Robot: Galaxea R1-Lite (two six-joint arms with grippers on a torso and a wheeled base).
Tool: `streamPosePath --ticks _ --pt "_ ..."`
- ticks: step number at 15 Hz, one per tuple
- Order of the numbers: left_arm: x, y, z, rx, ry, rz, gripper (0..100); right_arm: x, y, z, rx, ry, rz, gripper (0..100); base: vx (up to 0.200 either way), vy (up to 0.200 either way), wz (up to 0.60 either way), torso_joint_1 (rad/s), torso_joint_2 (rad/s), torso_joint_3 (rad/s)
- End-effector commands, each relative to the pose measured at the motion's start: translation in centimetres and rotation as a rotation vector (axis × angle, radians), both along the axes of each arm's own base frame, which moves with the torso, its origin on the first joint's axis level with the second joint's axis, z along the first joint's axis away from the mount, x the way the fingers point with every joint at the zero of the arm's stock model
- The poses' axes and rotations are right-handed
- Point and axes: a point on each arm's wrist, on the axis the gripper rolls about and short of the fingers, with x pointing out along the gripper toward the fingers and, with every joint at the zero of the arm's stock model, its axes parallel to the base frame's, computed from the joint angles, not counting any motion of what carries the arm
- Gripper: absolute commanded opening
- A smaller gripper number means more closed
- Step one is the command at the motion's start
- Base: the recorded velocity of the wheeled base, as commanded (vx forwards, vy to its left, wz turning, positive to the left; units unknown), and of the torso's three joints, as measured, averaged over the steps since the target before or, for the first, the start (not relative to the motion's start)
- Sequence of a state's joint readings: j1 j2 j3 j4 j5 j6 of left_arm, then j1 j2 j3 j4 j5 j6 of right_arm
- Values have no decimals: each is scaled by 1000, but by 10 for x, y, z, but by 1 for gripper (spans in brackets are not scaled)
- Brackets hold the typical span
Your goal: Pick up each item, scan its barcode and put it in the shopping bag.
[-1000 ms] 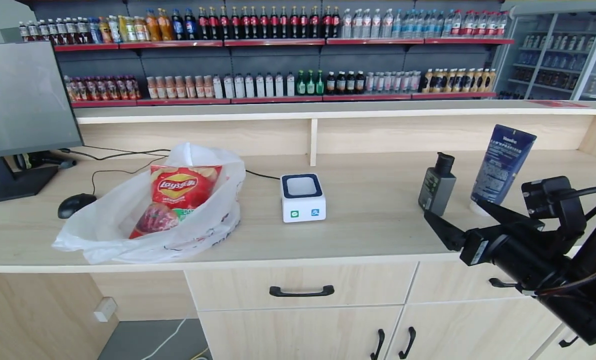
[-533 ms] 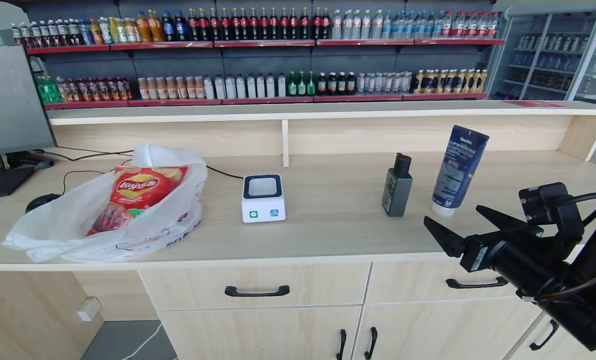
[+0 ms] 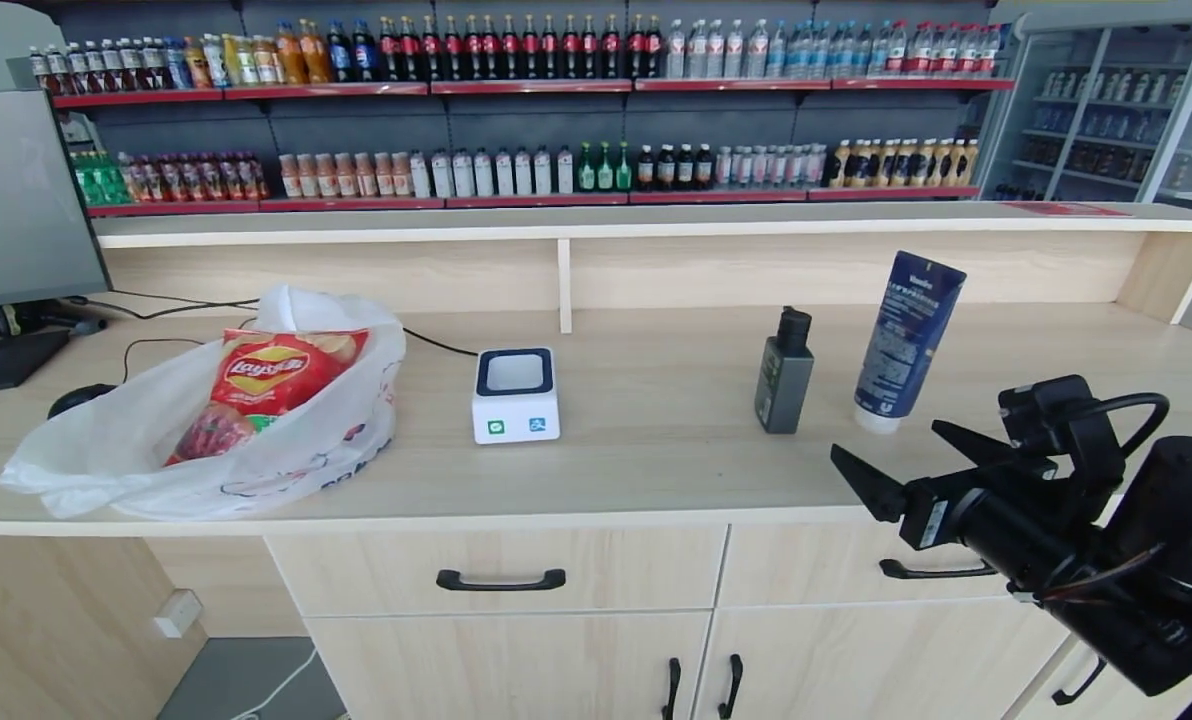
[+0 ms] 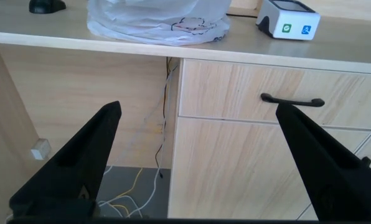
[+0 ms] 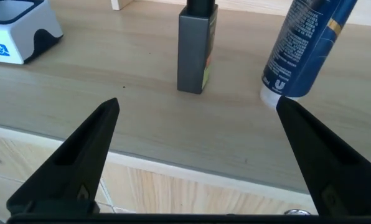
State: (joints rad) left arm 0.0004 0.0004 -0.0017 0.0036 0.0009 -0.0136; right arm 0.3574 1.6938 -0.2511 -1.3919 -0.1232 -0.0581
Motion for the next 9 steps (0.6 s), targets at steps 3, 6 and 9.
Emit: streamPosePath --ticks 3,6,9 --pt "0 0 0 0 1 0 100 0 1 0 0 0 14 100 133 0 0 -8 -2 6" --pt "0 0 0 0 -1 0 100 -3 1 0 -2 -4 31 100 0 0 0 0 0 0" --pt "0 0 0 0 -1 0 100 1 6 4 5 -24 53 100 0 0 0 0 0 0"
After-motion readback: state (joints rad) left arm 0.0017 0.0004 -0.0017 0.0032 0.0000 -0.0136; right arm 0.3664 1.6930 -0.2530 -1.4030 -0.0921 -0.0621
